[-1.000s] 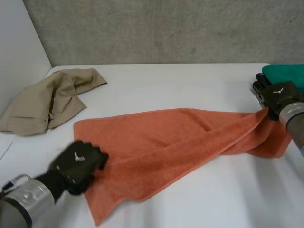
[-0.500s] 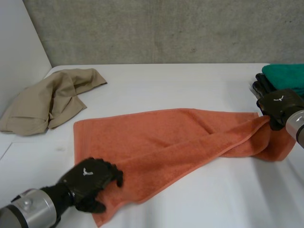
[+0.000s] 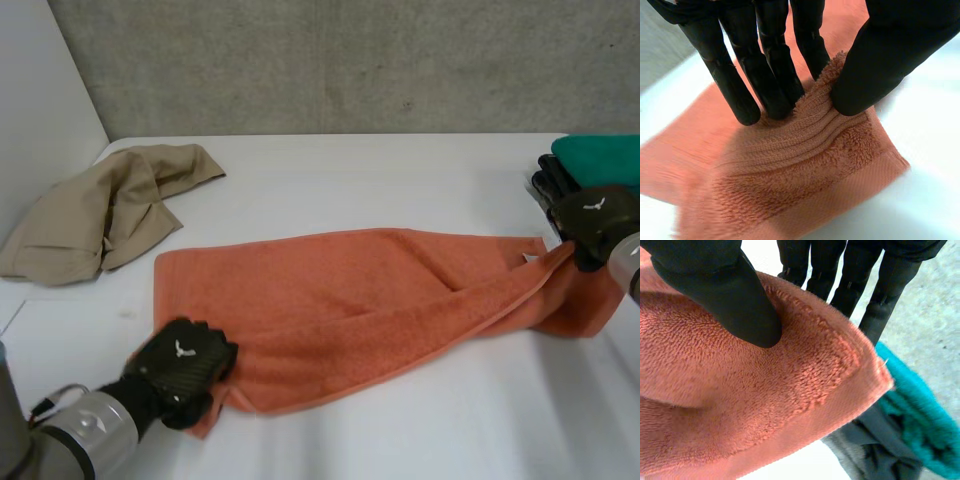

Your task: Fold the laundry.

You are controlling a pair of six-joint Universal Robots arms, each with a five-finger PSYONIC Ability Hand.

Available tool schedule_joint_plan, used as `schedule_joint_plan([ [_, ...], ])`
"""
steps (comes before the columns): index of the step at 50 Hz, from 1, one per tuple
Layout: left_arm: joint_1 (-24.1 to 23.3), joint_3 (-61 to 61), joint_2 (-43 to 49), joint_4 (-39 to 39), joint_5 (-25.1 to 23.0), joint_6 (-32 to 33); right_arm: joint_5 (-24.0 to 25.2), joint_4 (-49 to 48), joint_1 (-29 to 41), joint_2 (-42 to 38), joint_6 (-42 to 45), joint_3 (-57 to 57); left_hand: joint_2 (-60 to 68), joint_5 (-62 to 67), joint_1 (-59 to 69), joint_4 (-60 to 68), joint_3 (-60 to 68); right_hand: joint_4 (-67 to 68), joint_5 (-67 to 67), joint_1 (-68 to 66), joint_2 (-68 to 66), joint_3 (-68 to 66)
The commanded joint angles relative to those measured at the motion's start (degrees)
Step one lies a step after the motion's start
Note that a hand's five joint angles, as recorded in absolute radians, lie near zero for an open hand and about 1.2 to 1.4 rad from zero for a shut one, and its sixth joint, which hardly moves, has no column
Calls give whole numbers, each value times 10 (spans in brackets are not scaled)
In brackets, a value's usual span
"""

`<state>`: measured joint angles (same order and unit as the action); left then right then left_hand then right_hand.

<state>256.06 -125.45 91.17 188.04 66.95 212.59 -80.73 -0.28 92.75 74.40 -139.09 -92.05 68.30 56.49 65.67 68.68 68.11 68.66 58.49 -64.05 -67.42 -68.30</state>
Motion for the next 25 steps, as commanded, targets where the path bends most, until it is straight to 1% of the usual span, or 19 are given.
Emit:
schedule_joint_plan([
  [1,67,70,-141,-107,-32,-23,18,147,-11,118,53,42,117,135,143,113,119,113,115,-160,-126,-117],
  [2,76,81,-152,-121,-41,-29,23,166,-13,129,64,47,117,135,143,113,119,113,115,-160,-126,-117],
  [3,94,105,-169,-153,-63,-45,36,204,-18,148,90,59,117,135,143,113,119,113,115,-160,-126,-117],
  [7,143,157,-185,-233,-124,-83,65,266,-25,169,150,75,117,135,143,113,119,113,115,-160,-126,-117],
  [9,167,171,-180,-260,-139,-90,70,281,-25,167,168,77,117,135,143,113,119,113,115,-160,-126,-117],
  [10,193,179,-166,-281,-143,-89,70,286,-24,164,174,76,117,135,143,113,119,113,115,-160,-126,-117],
  [11,200,185,-155,-289,-142,-88,66,286,-20,152,181,75,117,135,143,113,119,113,115,-160,-126,-117],
  [13,205,191,-128,-304,-139,-80,59,282,-17,131,183,74,117,135,143,113,119,113,115,-160,-126,-117],
  [14,194,198,-96,-311,-133,-67,56,280,-14,120,183,73,117,135,143,113,119,113,115,-160,-126,-117],
  [17,169,210,-39,-310,-110,-37,31,273,15,59,189,78,117,135,143,113,119,113,115,-160,-126,-117],
  [18,154,223,3,-305,-84,-13,23,270,22,43,190,83,117,135,143,113,119,113,115,-160,-126,-117],
  [19,147,230,26,-301,-71,-2,2,265,33,10,191,95,117,135,143,113,119,113,115,-160,-126,-117],
  [21,137,251,70,-293,-44,21,-21,259,46,-21,189,112,117,135,143,113,119,113,115,-160,-126,-117],
  [22,130,279,114,-284,-20,41,-33,253,53,-35,187,122,117,135,143,113,119,113,115,-160,-126,-117],
  [23,125,295,134,-280,-10,51,-50,237,69,-63,178,147,117,135,143,113,119,113,115,-160,-126,-117],
  [25,113,334,171,-274,8,65,-65,211,81,-86,162,172,117,135,143,113,119,113,115,-160,-126,-117],
])
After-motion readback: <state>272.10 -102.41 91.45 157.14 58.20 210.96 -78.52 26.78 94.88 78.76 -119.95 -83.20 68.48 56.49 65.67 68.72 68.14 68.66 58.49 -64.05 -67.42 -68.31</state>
